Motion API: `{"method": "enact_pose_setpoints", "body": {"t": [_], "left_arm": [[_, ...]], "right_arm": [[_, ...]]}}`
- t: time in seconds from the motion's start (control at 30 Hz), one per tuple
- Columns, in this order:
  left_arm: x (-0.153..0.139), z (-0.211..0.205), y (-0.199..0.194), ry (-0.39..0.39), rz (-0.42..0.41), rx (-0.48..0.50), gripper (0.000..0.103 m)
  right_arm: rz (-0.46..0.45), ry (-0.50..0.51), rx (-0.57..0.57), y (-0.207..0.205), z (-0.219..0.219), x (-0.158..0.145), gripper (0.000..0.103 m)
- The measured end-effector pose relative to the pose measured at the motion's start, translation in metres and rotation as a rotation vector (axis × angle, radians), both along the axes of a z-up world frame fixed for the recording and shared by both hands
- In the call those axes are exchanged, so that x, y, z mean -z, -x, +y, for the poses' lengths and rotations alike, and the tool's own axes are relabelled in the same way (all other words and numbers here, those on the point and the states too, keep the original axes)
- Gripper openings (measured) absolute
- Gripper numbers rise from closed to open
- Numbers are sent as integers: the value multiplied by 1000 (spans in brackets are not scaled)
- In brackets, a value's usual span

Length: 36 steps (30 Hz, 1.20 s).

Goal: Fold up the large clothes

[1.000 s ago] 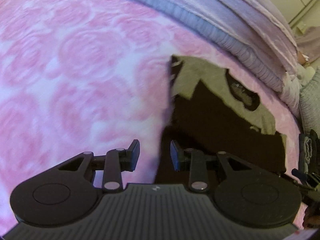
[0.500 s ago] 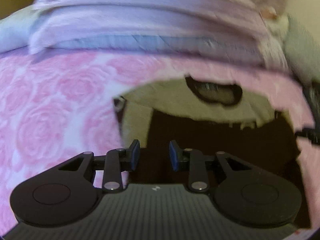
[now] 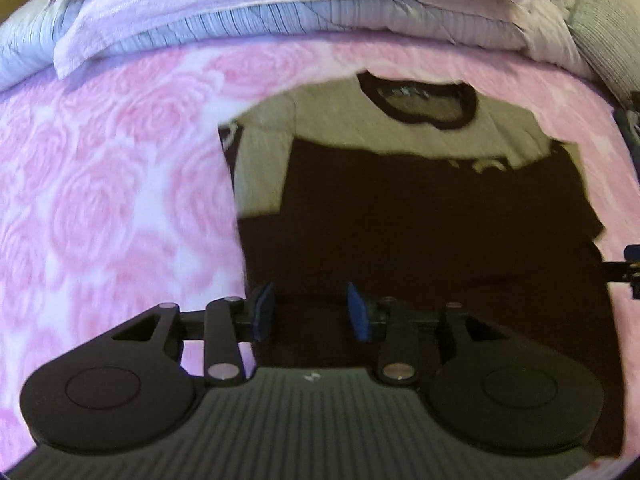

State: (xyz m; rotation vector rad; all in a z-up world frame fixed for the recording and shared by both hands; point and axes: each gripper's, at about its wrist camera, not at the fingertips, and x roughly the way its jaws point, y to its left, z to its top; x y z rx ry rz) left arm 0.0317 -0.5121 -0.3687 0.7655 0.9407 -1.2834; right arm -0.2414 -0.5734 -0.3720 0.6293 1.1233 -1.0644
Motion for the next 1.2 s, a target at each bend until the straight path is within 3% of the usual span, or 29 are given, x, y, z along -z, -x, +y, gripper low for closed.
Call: {"method": "enact_pose_setpoints", "body": {"t": [0.23, 0.47, 0.8, 1.2], "left_arm": [[-34, 43, 10, -87, 59, -4, 42], [-58, 75, 18, -56, 62, 5, 44], [-61, 135, 46, -40, 46, -34, 44], [-41, 205, 71, -78, 38, -100, 45]], "right_arm": [[44, -23, 38, -11, 54, -37, 51], [31, 10, 11, -22, 88, -60, 52], [-9, 0, -65, -3, 142, -53, 52], [3, -31, -115, 40, 190, -40, 52]]}}
